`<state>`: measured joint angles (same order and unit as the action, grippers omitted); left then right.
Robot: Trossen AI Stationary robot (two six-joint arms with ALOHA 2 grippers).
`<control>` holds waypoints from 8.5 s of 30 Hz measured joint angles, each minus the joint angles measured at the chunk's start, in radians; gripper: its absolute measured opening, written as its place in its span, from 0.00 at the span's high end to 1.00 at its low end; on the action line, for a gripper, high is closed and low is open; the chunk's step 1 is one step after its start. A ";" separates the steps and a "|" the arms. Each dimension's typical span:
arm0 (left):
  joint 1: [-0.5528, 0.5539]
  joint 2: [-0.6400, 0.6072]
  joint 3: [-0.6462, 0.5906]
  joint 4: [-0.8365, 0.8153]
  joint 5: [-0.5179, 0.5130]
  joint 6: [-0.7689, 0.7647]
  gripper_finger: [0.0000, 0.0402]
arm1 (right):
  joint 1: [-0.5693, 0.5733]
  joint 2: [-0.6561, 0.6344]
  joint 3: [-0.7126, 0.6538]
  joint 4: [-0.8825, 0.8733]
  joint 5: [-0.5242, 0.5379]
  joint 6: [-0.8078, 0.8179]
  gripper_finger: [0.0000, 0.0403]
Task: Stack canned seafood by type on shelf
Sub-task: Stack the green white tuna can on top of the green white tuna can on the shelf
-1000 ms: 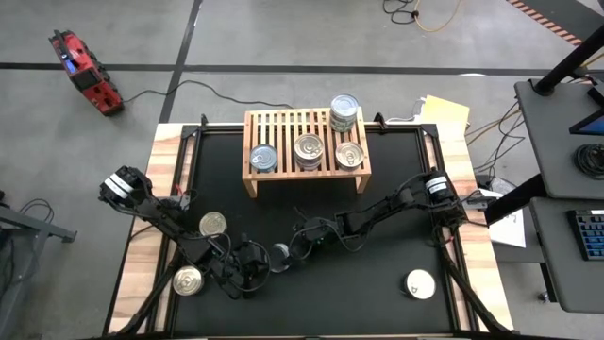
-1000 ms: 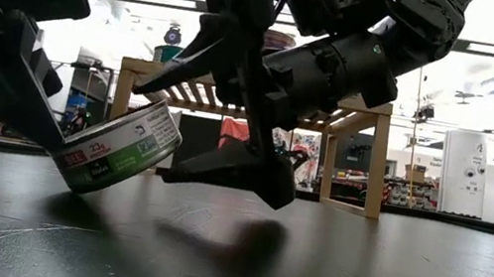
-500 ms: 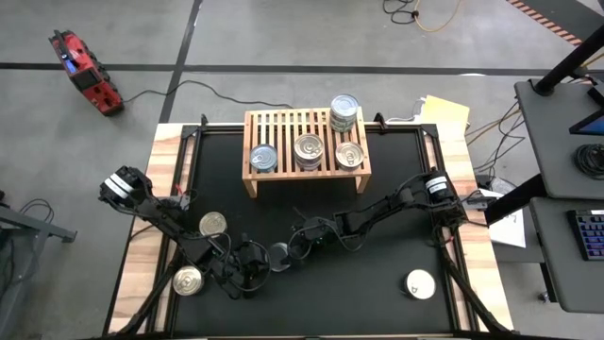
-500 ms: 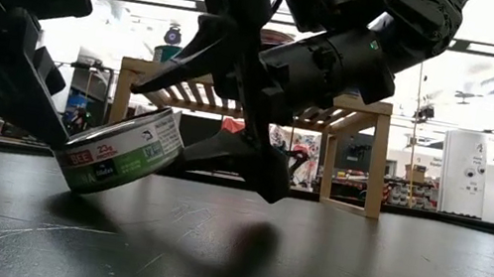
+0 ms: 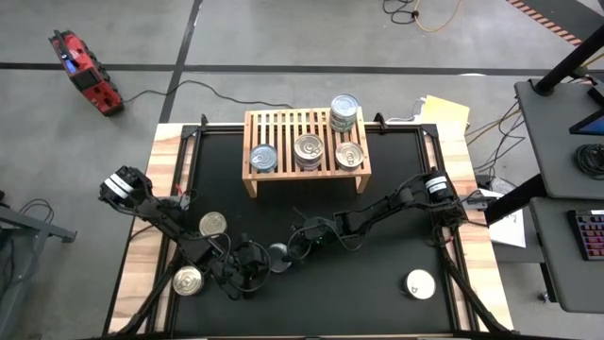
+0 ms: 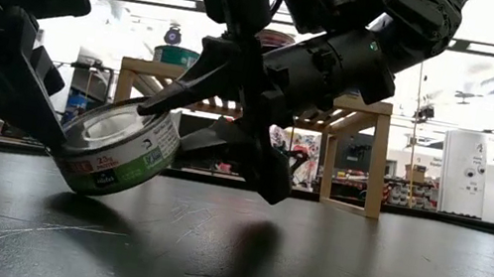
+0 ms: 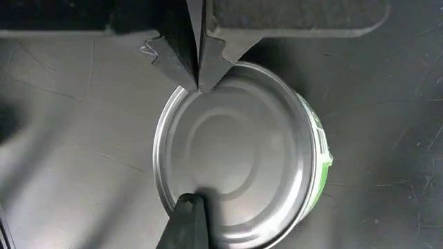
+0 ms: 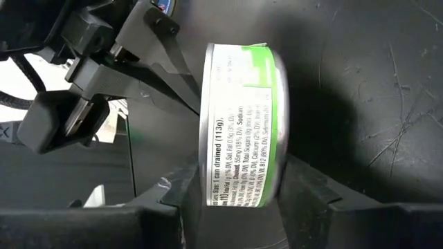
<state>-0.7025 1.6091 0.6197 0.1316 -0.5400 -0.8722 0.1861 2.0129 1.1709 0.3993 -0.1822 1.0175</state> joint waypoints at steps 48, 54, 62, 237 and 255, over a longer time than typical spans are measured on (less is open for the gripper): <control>0.045 -0.115 0.392 -0.443 -0.220 0.232 0.91 | -0.383 -0.691 0.068 -0.521 -0.251 -0.124 0.65; 0.097 -0.111 0.413 -0.438 -0.220 0.262 0.91 | -0.623 -0.703 0.103 -0.500 -0.471 -0.112 0.65; 0.169 -0.108 0.431 -0.423 -0.220 0.280 0.91 | -0.966 -0.689 0.103 -0.443 -0.711 0.076 0.65; 0.317 -0.107 0.429 -0.424 -0.220 0.389 0.91 | -1.064 -0.651 0.103 -0.647 -0.251 -0.222 0.23; 0.322 -0.107 0.429 -0.430 -0.220 0.389 0.91 | -1.044 -0.652 0.101 -0.647 -0.231 -0.195 0.23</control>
<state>-0.3809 1.5021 1.0489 -0.2981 -0.7605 -0.4835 -0.8575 1.3613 1.2724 -0.2477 -0.4136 0.8230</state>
